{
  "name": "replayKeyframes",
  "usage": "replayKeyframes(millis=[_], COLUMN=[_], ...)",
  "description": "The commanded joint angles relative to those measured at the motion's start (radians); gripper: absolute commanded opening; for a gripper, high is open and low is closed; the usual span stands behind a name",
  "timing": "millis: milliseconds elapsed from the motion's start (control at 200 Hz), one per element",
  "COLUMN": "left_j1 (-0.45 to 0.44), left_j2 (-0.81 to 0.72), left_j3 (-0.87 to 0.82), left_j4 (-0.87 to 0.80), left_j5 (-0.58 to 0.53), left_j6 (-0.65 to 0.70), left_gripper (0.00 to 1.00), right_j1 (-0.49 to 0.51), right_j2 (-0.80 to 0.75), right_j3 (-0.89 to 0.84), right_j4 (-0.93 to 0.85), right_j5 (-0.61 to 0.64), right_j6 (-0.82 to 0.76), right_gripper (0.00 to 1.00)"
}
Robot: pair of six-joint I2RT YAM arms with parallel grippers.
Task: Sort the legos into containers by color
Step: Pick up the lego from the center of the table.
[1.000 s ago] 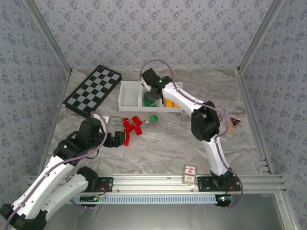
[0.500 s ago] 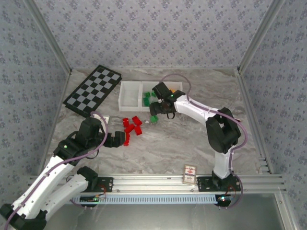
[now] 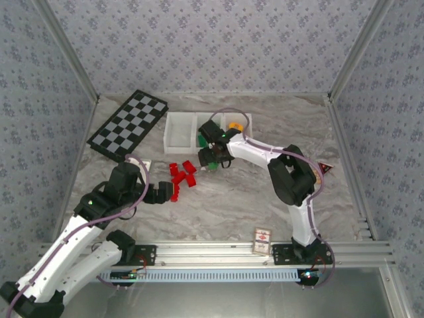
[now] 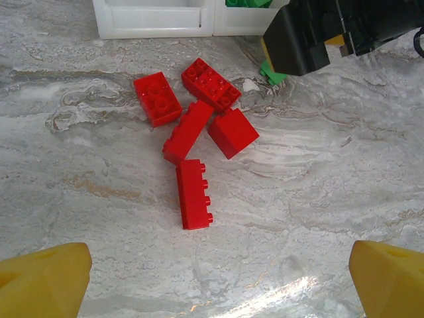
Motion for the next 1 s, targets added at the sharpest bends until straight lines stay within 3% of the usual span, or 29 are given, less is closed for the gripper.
replayKeyframes(millis=[0, 815, 994], left_j1=[-0.005, -0.005, -0.006], left_j2=[-0.003, -0.003, -0.002], left_j3=[-0.002, -0.002, -0.002], left_j4=[0.013, 0.013, 0.013], left_j5=[0.022, 0.021, 0.021], left_j6=[-0.001, -0.002, -0.002], left_gripper=[1.0, 1.0, 1.0], right_j1=[0.018, 0.047, 0.058], right_j2=[0.046, 0.186, 0.208], right_j3=[0.054, 0.192, 0.213], right_j4=[-0.07, -0.2, -0.224], right_j5=[0.031, 0.091, 0.104], right_j6=[-0.038, -0.119, -0.133], right_gripper=[0.82, 0.62, 0.48])
